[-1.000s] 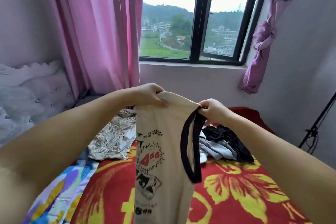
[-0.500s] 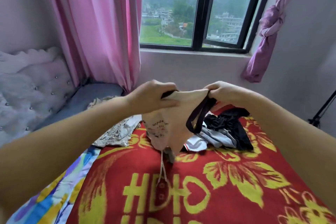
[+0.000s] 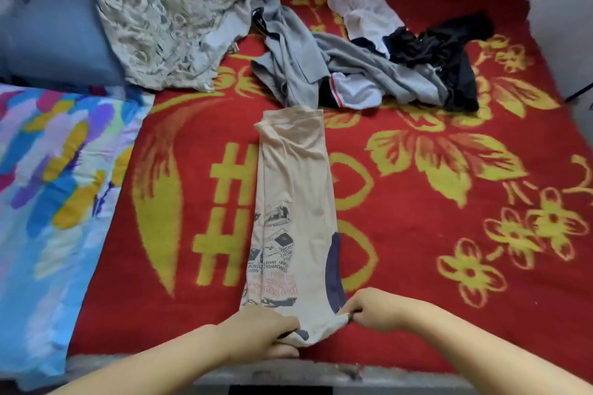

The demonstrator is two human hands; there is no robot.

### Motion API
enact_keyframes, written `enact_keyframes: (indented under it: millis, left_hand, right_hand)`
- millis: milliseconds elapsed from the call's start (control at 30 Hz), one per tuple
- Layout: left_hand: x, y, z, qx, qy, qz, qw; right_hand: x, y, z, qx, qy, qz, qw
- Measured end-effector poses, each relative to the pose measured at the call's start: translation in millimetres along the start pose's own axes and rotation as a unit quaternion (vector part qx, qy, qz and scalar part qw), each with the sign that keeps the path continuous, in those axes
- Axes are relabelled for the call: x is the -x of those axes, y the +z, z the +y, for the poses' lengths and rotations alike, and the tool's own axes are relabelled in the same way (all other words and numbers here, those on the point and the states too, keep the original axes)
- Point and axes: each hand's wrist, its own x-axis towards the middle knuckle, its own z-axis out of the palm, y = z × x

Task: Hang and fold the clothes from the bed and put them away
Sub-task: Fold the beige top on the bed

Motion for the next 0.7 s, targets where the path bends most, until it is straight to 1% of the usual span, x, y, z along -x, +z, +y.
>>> enact_keyframes:
  millis: [100,167,233,300,333,400,467,500,533,567,600,633,700]
  left_hand:
    - [-5,29,-7,0.046,-0.019,-0.022,0.999]
    - [-16,25,-19,0.076,-0.050,-0.017,0.996]
    - [-36,10,-42,0.077,-0.082,0.010,0.994]
    - [-61,-12,-69,0.050,-0.112,0.034,0.992]
    - [-76,-25,-84,0.030,-0.128,0.048,0.990]
    - [-102,-46,-112,0.002,-0.167,0.100,0.981]
    - [-124,-51,-135,-0.035,-0.222,0.180,0.958]
    - [-129,-46,-139,-0.055,-0.244,0.222,0.942]
    - [-130,-35,-137,-0.073,-0.247,0.259,0.931]
    - [-127,-18,-130,-0.098,-0.231,0.277,0.928]
    - [-121,3,-121,-0.126,-0.201,0.282,0.930]
    - [-111,25,-110,-0.152,-0.169,0.269,0.936]
    - [-90,66,-99,-0.183,-0.143,0.188,0.954]
  right_hand:
    - [-24,19,10,-0.016,0.017,-0.039,0.999]
    - [-41,9,14,-0.026,0.024,-0.049,0.998]
    - [-61,-11,16,-0.053,0.038,-0.019,0.998]
    - [-83,-34,16,-0.076,0.054,0.025,0.995]
    - [-95,-46,16,-0.089,0.062,0.064,0.992]
    - [-120,-64,18,-0.116,0.075,0.188,0.972]
    - [-145,-67,21,-0.143,0.104,0.331,0.927]
    - [-152,-61,21,-0.126,0.106,0.381,0.910]
    - [-155,-49,19,-0.071,0.092,0.401,0.909]
    - [-158,-31,18,0.004,0.067,0.392,0.918]
    - [-159,-9,16,0.079,0.032,0.365,0.927]
    - [-159,13,15,0.137,0.002,0.323,0.936]
    - [-160,49,20,0.216,-0.009,0.232,0.948]
